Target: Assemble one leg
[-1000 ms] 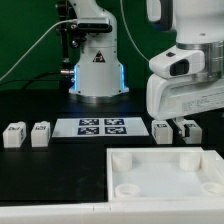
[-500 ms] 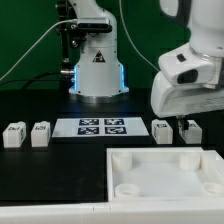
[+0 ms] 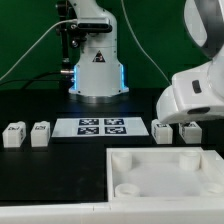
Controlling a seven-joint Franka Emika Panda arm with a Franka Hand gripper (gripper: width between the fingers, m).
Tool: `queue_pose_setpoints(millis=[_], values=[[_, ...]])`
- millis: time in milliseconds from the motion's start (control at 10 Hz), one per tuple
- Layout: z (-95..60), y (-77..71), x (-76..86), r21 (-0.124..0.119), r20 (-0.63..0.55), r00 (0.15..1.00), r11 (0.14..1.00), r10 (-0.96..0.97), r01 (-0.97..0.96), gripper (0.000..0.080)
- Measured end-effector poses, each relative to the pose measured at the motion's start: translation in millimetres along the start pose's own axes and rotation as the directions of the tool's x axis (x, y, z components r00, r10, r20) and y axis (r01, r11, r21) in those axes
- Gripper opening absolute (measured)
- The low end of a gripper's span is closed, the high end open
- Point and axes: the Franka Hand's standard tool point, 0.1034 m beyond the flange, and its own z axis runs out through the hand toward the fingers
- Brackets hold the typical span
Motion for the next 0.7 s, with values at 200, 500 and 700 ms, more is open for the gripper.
queue_pose_setpoints(millis=[200,500,700], values=[[2.9,-0.2,2.1,0.0,0.004,1.0,1.0,0.004,-0.004,0.0649],[32.0,0.2,-0.9,-0.014,0.048,0.999,1.0,0.015,-0.015,0.0649],[46.8,0.2,-1.8,-0.02,0.057,0.998,1.0,0.016,-0.015,0.0649]])
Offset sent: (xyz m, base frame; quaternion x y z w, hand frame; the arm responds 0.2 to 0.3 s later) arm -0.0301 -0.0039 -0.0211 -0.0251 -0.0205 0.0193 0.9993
